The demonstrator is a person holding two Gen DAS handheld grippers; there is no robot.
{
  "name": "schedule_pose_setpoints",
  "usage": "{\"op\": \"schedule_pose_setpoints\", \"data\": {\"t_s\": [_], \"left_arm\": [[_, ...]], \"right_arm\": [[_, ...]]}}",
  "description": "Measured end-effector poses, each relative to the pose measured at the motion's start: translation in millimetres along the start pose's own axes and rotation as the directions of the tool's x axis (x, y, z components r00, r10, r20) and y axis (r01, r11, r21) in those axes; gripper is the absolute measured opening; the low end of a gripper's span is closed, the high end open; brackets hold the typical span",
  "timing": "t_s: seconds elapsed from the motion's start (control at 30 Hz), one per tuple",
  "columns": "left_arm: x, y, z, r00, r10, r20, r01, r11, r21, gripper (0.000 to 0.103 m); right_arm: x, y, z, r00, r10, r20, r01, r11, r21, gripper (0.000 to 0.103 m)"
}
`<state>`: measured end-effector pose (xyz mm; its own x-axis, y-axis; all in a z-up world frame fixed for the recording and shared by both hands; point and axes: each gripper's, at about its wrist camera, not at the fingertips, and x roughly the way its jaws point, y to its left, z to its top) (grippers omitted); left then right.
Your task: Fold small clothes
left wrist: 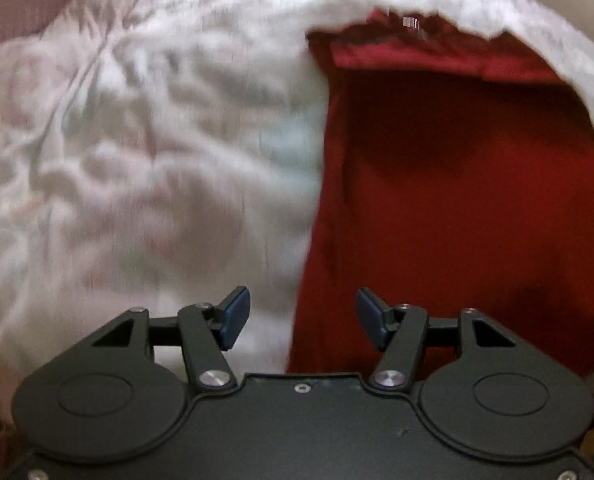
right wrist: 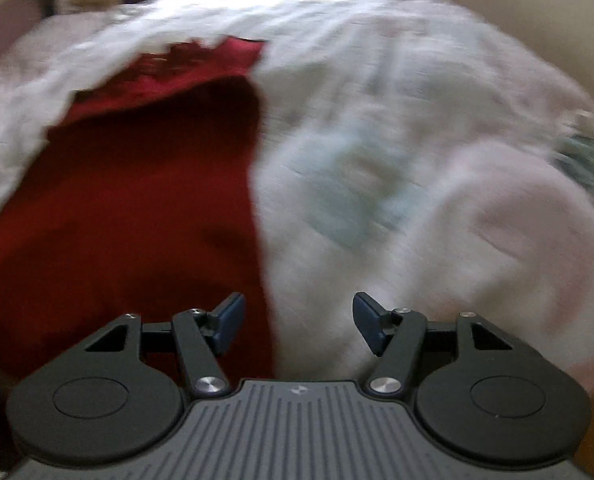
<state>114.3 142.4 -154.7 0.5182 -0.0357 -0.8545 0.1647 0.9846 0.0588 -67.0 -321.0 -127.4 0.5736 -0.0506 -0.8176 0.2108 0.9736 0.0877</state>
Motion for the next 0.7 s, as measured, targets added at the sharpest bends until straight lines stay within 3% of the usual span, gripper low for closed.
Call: {"op": "schedule_pose_setpoints", "data": {"t_s": [0.13, 0.23, 0.33, 0.5, 0.53, 0.57, 0.63, 0.7], "left_arm": [[1.1, -3.9, -25.3, 0.999, -0.031, -0.028, 0.030, 0.999, -0.039, 0.061], [-0.8, -2.7, -32.0, 0.997, -0.064, -0.036, 0.061, 0.993, -0.099, 0.060], [3.2, 1.7, -35.6, 0.989, -0.131, -0.069, 0.120, 0.982, -0.149, 0.060], [10.9, 2.3, -43.1, 0.988, -0.136, -0.078, 0.121, 0.978, -0.171, 0.062], [12.7, 2.7, -44.6, 0.988, -0.133, -0.082, 0.117, 0.977, -0.178, 0.062], [13.6, 3.0, -46.1, 0.988, -0.130, -0.085, 0.112, 0.976, -0.185, 0.064], [14.5, 1.2, -47.5, 0.989, -0.120, -0.084, 0.103, 0.976, -0.190, 0.064], [15.8, -0.8, -48.4, 0.990, -0.113, -0.081, 0.097, 0.980, -0.176, 0.065]], "right_arm": [[0.5, -4.5, -8.1, 0.995, 0.094, -0.036, -0.091, 0.993, 0.082, 0.073], [5.8, 15.9, -8.2, 0.995, 0.046, -0.084, -0.047, 0.999, -0.013, 0.085], [19.6, 29.5, -12.1, 0.993, 0.008, -0.115, -0.014, 0.998, -0.059, 0.082], [24.4, 26.7, -15.4, 0.991, 0.019, -0.132, -0.023, 0.999, -0.026, 0.081], [23.7, 26.5, -15.4, 0.991, 0.026, -0.128, -0.029, 0.999, -0.022, 0.074], [21.8, 27.1, -16.5, 0.991, 0.039, -0.127, -0.042, 0.999, -0.018, 0.057], [17.7, 26.6, -18.5, 0.989, 0.085, -0.124, -0.084, 0.996, 0.012, 0.036], [16.4, 25.5, -20.0, 0.988, 0.089, -0.126, -0.084, 0.996, 0.042, 0.027]]}}
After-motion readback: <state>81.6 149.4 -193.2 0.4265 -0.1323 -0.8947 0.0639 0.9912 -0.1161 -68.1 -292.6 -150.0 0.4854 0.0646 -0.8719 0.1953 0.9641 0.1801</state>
